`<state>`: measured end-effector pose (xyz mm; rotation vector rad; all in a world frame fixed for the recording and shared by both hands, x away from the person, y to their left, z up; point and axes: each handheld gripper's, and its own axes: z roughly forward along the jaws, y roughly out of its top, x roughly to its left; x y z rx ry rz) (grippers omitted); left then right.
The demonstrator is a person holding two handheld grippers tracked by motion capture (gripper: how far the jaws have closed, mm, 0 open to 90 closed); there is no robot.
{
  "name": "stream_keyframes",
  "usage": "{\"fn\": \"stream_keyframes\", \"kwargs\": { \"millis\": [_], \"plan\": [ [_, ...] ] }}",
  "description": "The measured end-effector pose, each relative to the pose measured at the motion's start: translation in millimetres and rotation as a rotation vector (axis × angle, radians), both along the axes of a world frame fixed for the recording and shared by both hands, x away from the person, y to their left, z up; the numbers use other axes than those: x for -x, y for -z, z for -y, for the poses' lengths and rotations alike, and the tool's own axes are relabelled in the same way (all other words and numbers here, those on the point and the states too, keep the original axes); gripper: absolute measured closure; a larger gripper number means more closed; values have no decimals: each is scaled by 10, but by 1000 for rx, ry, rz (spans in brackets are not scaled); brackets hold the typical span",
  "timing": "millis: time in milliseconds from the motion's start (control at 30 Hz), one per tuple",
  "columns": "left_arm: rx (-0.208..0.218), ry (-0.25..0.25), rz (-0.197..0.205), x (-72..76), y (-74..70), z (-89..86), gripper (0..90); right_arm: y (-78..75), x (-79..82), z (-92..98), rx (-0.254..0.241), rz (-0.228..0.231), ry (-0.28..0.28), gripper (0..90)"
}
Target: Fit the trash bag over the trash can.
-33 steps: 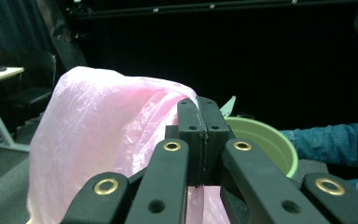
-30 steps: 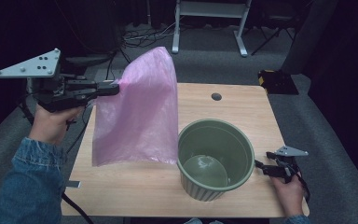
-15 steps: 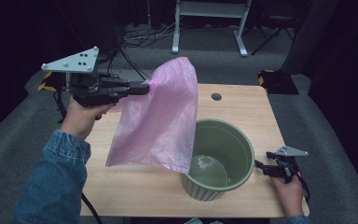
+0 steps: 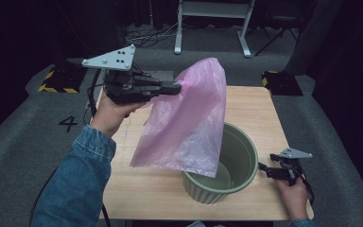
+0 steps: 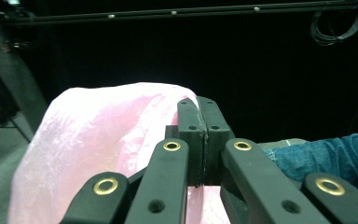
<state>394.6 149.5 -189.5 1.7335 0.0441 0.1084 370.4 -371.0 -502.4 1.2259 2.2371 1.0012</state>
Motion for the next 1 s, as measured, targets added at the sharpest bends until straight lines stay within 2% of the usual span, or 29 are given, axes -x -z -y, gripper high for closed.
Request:
{"fn": "stream_keyframes", "kwargs": {
  "millis": [333,467,567,667,867,1000],
  "plan": [
    [-34,36,11,-115,84,473,893,-1,1,-1,0,-3,-4,280],
    [-24,26,25,-147,130,609,893,-1,1,-2,1,-2,-7,279],
    [-15,21,18,-185,169,695,893,0,-1,-1,2,0,-9,279],
    [-39,18,6,-237,243,832,893,0,-1,-1,2,0,-9,279],
    [-20,25,17,-276,384,983,889,-1,1,-2,1,-2,-9,279],
    [-31,21,20,-296,410,1066,889,-1,1,-2,1,-2,-9,278]
  ]
}}
